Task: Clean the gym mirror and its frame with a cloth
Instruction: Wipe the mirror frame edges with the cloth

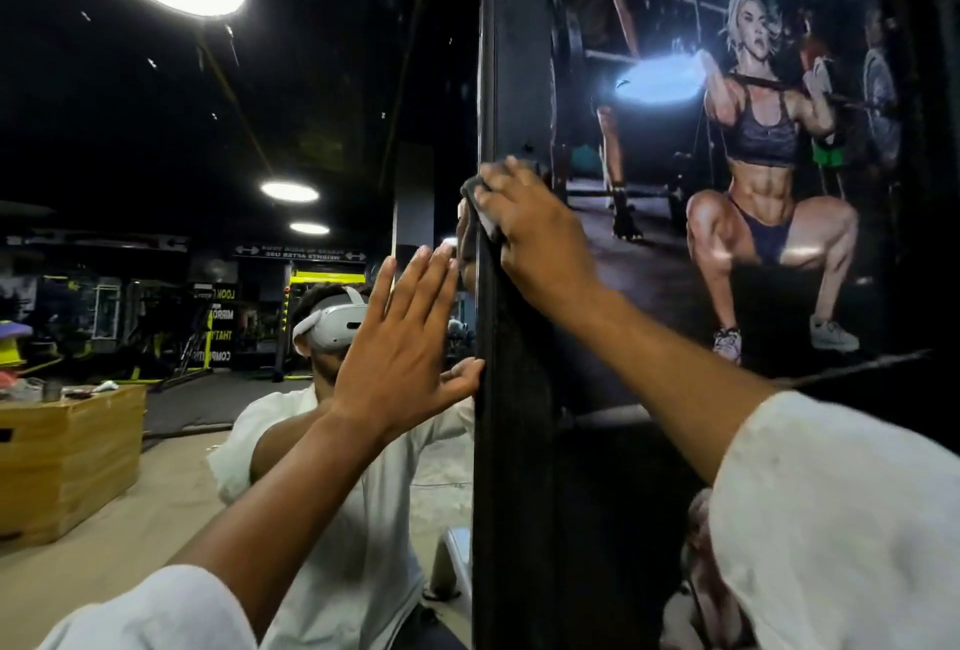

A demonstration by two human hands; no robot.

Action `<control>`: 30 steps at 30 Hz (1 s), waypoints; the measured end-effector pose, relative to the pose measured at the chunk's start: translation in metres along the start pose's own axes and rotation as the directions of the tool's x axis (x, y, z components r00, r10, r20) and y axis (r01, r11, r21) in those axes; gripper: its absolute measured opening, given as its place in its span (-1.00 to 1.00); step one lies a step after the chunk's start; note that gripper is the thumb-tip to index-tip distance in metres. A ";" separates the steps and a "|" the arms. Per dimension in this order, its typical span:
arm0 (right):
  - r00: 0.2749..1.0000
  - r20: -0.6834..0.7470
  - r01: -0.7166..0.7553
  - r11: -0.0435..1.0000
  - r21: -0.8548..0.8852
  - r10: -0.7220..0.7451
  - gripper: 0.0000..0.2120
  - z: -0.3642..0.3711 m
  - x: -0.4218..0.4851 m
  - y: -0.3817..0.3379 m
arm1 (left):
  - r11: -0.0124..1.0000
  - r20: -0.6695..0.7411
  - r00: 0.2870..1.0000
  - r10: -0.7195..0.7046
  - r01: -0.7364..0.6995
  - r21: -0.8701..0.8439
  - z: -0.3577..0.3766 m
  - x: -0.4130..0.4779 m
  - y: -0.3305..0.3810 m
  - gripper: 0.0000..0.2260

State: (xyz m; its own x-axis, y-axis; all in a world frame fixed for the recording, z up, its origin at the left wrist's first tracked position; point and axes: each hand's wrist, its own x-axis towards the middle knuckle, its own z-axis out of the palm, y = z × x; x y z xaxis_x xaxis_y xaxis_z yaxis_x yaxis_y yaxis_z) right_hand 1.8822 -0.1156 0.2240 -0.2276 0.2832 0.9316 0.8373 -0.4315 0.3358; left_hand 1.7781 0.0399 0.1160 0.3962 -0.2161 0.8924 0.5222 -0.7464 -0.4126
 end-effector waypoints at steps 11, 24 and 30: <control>0.963 0.101 0.243 0.967 0.074 -0.250 -0.56 -0.015 -0.136 -0.017 | 0.980 0.148 0.973 0.175 -0.187 0.072 0.007 -0.068 0.015 0.05; 0.991 0.075 -0.125 0.947 0.296 0.107 -0.28 0.028 -0.241 -0.056 | 0.981 0.133 0.977 0.169 -0.179 0.068 0.010 -0.088 0.029 0.05; 0.990 -0.069 -0.097 0.951 0.294 0.123 -0.29 -0.008 -0.169 -0.031 | 0.989 0.093 0.987 0.132 -0.138 0.061 0.021 -0.101 0.038 -0.01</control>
State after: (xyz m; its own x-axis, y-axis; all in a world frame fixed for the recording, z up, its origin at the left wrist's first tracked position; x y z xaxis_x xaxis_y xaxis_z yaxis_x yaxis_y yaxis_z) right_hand 1.8905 -0.1567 0.0568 -0.1569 0.1685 0.9731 0.9645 -0.1860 0.1877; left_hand 1.7732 0.0467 0.0063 0.5302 -0.2530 0.8093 0.5078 -0.6696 -0.5420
